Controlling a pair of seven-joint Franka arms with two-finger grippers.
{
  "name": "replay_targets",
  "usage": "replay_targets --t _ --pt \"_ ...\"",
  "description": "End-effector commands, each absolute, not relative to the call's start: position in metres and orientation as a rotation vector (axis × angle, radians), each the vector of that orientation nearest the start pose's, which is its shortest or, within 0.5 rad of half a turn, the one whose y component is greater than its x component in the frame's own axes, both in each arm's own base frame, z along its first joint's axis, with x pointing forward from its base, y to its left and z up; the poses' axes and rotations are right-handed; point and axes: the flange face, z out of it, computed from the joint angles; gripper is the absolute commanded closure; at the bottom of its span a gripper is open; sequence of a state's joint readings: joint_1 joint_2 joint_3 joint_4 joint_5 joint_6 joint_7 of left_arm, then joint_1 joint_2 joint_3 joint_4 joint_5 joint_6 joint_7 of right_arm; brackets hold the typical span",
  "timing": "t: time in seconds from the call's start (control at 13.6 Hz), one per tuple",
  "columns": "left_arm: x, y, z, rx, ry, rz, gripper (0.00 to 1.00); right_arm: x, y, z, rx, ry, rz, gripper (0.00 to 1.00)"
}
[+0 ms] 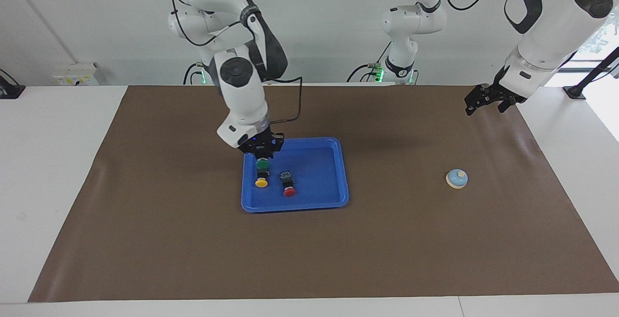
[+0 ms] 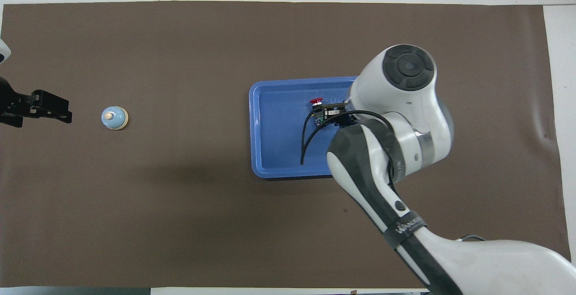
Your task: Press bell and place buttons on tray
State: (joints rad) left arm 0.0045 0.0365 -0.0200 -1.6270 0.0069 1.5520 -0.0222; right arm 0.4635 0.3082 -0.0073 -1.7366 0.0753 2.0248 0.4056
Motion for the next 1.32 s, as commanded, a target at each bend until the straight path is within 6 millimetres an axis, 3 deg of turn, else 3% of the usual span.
replay_targets --t 0.0,0.15,0.51,0.59,0.66,0.74,0.96,1.1,1.25 --pt "0.556 -0.008 0.582 -3.137 -0.010 0.183 0.00 0.587 0.346 0.377 -3.091 -0.045 0.084 1.00" --pt "0.556 -0.008 0.582 -3.137 -0.010 0.183 0.00 0.581 0.372 0.355 -3.084 -0.093 0.067 1.00" --pt "0.556 -0.008 0.582 -3.137 -0.010 0.183 0.00 0.579 0.365 0.315 -3.079 -0.069 0.044 1.00" --pt "0.556 -0.008 0.582 -3.137 -0.010 0.181 0.00 0.576 0.363 0.307 -3.081 -0.068 0.045 0.26" --pt "0.556 -0.008 0.582 -3.137 -0.010 0.181 0.00 0.575 0.364 0.311 -3.088 -0.071 0.066 0.00" --pt "0.556 -0.008 0.582 -3.137 -0.010 0.181 0.00 0.572 0.369 0.323 -3.105 -0.072 0.117 0.00" --pt "0.556 -0.007 0.582 -3.137 -0.012 0.181 0.00 0.583 0.353 0.381 -3.104 0.019 0.099 0.00" --pt "0.556 -0.007 0.582 -3.137 -0.012 0.183 0.00 0.592 0.305 0.436 -3.093 0.072 0.046 0.00" --pt "0.556 -0.008 0.583 -3.137 -0.010 0.178 0.00 0.585 0.262 0.483 -3.089 -0.015 0.031 0.00"
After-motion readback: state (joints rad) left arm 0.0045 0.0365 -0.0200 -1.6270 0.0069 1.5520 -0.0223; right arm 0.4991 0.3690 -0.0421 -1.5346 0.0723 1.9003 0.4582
